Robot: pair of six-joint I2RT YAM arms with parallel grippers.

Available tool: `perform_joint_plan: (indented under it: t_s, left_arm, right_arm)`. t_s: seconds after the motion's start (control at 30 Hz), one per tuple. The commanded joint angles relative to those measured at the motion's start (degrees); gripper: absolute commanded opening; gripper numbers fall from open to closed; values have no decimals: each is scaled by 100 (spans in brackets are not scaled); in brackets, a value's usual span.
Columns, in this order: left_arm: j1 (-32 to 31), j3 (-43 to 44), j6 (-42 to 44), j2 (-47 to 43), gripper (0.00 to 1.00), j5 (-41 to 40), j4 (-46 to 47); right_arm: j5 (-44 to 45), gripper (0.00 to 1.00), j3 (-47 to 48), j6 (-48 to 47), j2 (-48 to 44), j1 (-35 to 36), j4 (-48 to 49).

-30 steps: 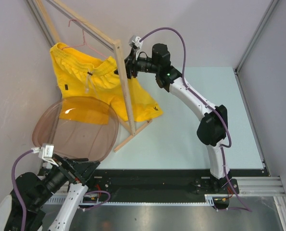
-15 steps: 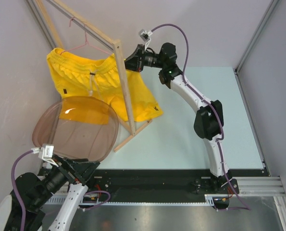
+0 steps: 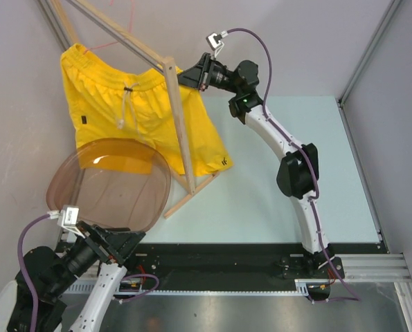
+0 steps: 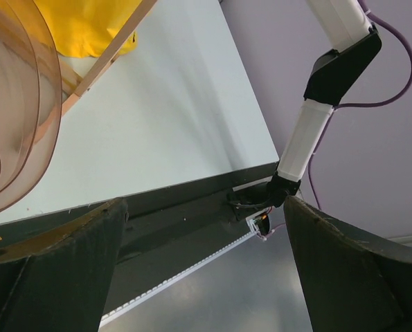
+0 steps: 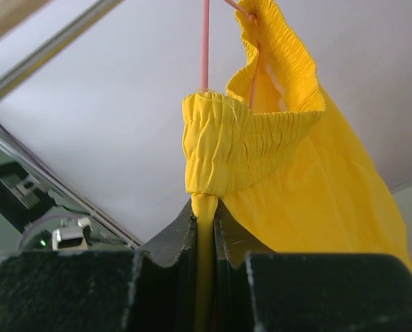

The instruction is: Remove the shorts from the hanger

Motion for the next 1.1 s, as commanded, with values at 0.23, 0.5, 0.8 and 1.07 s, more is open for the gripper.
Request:
perform_joint_plan:
  t_s: [0.23, 0.5, 0.8, 1.07]
  left_arm:
    - [31, 84, -199, -11, 100, 282, 267]
    - [39, -65, -479, 200, 100, 406, 1004]
    - [39, -637, -850, 1489, 94, 222, 3026]
    - [57, -1014, -1446, 2335, 82, -806, 4037]
  right_arm:
    - [1555, 0, -1116, 1714, -741, -1030, 966]
    - [1372, 0, -3191, 1214, -1989, -2391, 650]
    - [1037, 0, -3984, -1953, -3439, -2780, -1413]
    - [2529, 0, -4221, -4708, -4090, -1325, -3076]
